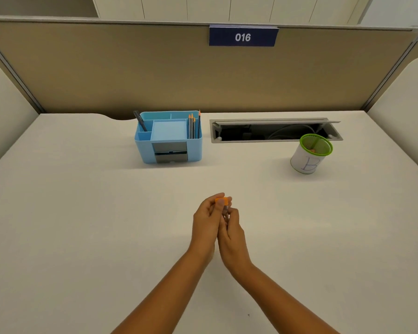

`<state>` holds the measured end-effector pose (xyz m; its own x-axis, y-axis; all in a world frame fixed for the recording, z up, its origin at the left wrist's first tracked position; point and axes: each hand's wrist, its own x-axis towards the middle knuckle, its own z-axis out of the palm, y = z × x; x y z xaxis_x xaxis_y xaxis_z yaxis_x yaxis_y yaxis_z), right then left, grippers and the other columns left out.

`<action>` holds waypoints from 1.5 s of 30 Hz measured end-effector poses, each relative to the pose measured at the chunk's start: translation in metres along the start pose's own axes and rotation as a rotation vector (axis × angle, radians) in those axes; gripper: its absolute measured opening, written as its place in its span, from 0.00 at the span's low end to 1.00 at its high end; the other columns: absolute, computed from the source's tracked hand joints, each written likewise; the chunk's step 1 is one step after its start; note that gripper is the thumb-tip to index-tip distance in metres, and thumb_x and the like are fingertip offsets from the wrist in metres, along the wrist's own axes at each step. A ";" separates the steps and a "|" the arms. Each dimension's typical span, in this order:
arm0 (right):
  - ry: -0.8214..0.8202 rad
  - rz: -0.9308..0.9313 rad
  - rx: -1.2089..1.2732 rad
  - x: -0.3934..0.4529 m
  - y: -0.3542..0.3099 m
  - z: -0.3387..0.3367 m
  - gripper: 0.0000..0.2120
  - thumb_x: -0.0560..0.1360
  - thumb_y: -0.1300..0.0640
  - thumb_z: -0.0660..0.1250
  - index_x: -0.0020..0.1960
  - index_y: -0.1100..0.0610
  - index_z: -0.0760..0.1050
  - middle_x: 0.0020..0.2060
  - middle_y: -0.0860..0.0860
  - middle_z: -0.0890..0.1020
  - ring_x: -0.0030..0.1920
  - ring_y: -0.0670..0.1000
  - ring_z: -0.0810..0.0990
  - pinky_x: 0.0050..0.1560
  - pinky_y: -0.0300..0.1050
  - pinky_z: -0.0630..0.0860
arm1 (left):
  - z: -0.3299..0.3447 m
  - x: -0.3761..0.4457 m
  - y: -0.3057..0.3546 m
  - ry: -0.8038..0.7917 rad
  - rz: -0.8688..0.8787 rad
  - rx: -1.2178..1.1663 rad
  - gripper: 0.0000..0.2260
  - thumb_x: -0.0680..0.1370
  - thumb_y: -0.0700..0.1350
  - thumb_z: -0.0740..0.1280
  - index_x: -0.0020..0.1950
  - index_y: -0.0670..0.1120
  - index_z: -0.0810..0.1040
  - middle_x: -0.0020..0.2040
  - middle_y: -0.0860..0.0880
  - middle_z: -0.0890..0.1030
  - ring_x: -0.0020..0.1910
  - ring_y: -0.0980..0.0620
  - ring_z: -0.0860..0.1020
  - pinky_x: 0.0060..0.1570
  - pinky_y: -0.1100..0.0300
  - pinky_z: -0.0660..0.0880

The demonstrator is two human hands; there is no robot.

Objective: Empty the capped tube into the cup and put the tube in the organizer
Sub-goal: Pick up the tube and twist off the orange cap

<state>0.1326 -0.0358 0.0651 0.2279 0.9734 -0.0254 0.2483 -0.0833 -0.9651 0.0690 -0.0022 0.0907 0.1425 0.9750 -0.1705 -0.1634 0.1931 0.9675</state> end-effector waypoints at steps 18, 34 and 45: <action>0.011 0.243 0.418 0.002 -0.011 0.006 0.22 0.81 0.52 0.51 0.31 0.47 0.74 0.26 0.40 0.78 0.32 0.37 0.77 0.33 0.28 0.72 | 0.019 0.001 -0.009 0.122 0.052 0.063 0.11 0.78 0.56 0.54 0.45 0.56 0.74 0.41 0.53 0.80 0.42 0.57 0.80 0.43 0.64 0.75; 0.013 0.252 0.364 -0.001 -0.010 0.009 0.21 0.80 0.50 0.50 0.34 0.46 0.75 0.28 0.40 0.79 0.33 0.38 0.78 0.35 0.32 0.73 | 0.014 -0.002 -0.007 0.113 0.087 0.088 0.11 0.79 0.54 0.52 0.42 0.54 0.72 0.37 0.53 0.77 0.34 0.65 0.77 0.34 0.74 0.73; 0.002 0.279 0.385 -0.003 -0.014 0.011 0.22 0.80 0.48 0.49 0.33 0.46 0.76 0.27 0.41 0.79 0.33 0.37 0.78 0.37 0.35 0.72 | 0.009 -0.002 -0.005 0.077 0.077 0.117 0.14 0.79 0.55 0.52 0.45 0.48 0.71 0.33 0.55 0.73 0.30 0.65 0.74 0.32 0.71 0.72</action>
<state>0.1180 -0.0347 0.0754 0.2386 0.9246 -0.2970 -0.1893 -0.2557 -0.9481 0.0780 -0.0058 0.0881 0.0582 0.9928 -0.1043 -0.0553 0.1075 0.9927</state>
